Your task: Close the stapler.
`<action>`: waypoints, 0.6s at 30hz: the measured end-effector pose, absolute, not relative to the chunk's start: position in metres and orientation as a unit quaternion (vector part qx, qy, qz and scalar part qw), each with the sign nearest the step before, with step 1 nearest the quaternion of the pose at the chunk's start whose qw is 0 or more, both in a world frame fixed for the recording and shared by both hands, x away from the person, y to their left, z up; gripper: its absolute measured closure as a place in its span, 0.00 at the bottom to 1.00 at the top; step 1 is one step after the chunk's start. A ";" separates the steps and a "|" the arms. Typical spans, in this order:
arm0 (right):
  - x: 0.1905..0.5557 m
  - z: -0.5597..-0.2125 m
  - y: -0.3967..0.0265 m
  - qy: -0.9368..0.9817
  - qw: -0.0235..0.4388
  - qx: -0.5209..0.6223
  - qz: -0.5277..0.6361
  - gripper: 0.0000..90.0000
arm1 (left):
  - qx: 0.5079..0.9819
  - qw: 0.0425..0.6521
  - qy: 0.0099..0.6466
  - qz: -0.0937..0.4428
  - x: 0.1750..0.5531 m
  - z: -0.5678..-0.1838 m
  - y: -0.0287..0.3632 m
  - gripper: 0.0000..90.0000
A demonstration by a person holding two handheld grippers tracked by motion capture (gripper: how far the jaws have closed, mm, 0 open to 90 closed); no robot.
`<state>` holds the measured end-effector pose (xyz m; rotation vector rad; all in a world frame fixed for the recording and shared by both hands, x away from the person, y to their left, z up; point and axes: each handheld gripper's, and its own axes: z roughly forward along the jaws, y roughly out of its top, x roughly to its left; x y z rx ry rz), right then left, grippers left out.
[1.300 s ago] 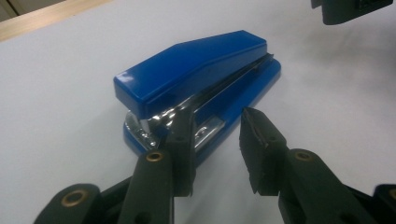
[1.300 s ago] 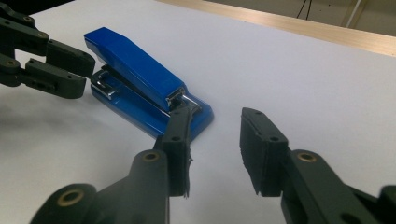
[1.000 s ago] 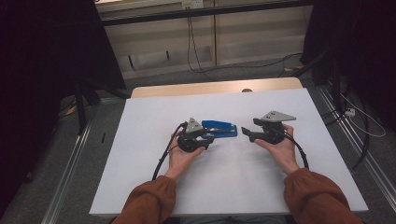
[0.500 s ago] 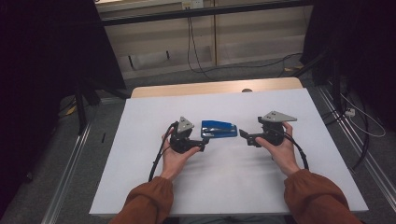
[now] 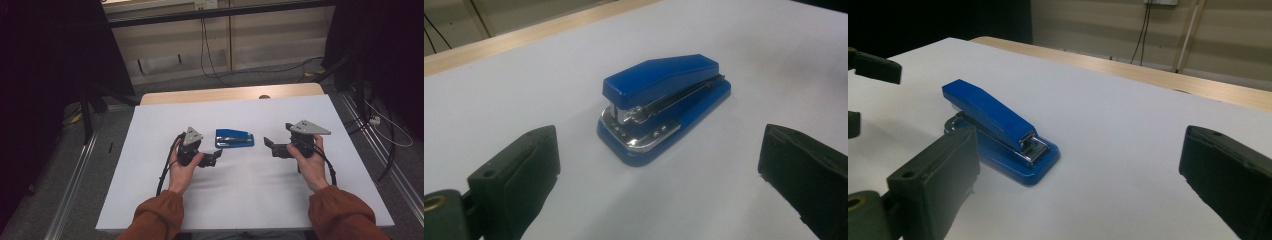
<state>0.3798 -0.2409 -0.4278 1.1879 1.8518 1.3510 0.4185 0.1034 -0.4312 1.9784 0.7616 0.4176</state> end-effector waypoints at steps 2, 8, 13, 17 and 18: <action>0.376 -0.428 -0.242 0.688 0.282 0.442 0.502 0.03 | 0.803 0.475 0.317 0.167 0.416 -0.431 0.107 0.04; 0.366 -0.433 -0.247 0.686 0.291 0.449 0.493 0.03 | 0.799 0.470 0.330 0.180 0.408 -0.429 0.125 0.04; 0.361 -0.432 -0.248 0.683 0.288 0.453 0.496 0.03 | 0.784 0.483 0.343 0.186 0.400 -0.426 0.138 0.04; 0.354 -0.434 -0.251 0.681 0.294 0.454 0.493 0.03 | 0.779 0.490 0.342 0.191 0.388 -0.422 0.141 0.04; 0.353 -0.434 -0.251 0.680 0.295 0.455 0.493 0.03 | 0.778 0.492 0.341 0.190 0.386 -0.421 0.142 0.04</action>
